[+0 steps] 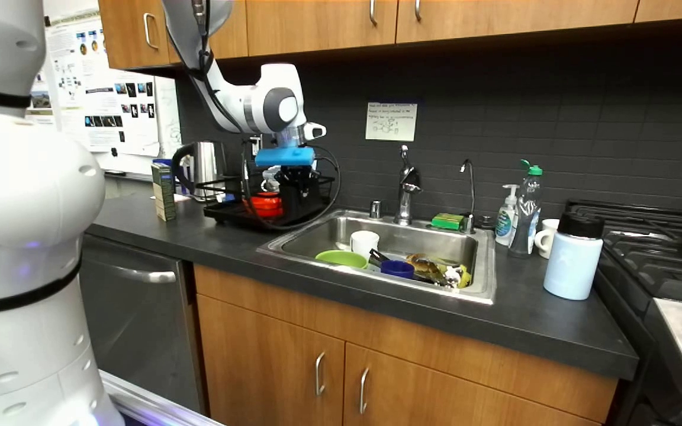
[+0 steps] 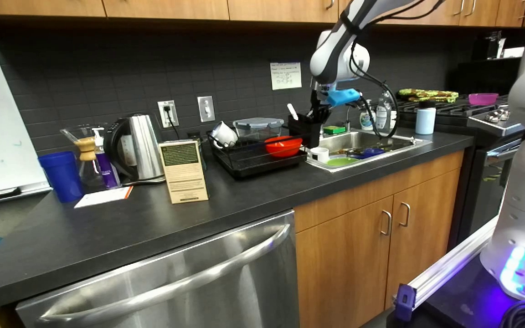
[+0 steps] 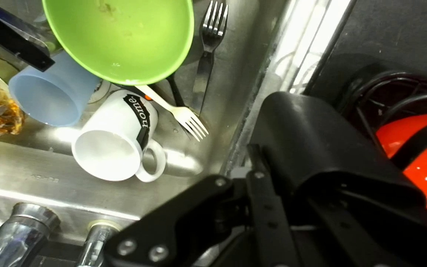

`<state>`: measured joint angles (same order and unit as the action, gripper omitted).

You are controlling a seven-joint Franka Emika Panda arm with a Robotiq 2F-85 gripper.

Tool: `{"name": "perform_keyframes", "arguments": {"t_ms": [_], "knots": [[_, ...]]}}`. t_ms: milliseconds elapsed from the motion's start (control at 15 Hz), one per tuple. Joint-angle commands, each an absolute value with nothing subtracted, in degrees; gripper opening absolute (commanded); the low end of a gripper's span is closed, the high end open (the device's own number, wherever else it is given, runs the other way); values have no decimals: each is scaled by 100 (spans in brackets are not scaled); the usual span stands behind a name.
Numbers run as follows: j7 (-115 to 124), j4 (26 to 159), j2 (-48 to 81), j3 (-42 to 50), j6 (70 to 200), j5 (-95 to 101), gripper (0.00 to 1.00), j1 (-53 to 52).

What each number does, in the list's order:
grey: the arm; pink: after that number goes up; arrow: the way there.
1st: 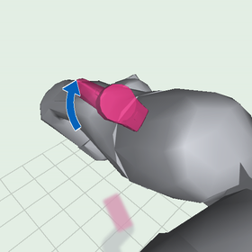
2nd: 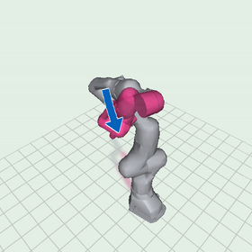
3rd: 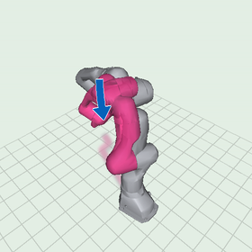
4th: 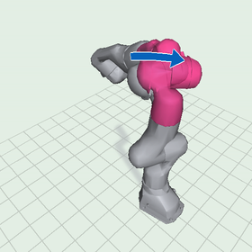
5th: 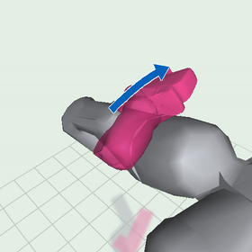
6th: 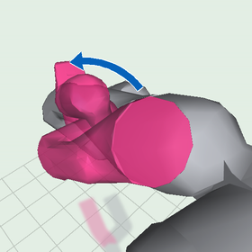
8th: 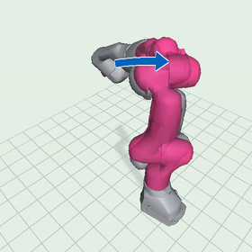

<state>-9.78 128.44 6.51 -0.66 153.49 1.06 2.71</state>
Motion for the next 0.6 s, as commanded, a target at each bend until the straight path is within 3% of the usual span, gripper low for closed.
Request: {"name": "perform_keyframes", "arguments": {"t_ms": [0,533], "knots": [[-1081,13274,178,-154,15310,126,1,112],[-978,13485,-40,-102,15409,479,1,23]]}}
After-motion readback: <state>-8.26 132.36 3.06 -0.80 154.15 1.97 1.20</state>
